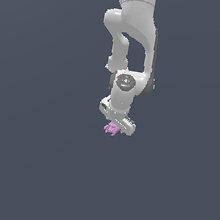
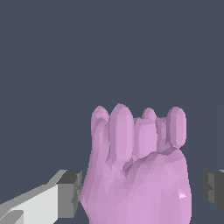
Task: Pick up the object and move it to a goal position.
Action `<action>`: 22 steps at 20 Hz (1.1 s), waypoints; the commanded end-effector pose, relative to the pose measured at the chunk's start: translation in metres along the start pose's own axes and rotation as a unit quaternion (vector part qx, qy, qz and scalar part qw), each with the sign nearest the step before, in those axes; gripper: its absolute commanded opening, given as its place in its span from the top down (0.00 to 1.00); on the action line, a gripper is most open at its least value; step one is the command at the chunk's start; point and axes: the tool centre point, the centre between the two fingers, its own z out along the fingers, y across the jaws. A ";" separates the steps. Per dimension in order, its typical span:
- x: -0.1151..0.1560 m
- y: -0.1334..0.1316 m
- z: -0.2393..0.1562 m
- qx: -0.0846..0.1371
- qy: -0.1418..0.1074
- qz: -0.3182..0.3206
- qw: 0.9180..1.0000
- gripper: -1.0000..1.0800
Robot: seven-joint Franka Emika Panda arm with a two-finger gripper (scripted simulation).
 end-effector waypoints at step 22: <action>0.005 -0.006 -0.020 0.001 0.001 0.000 1.000 1.00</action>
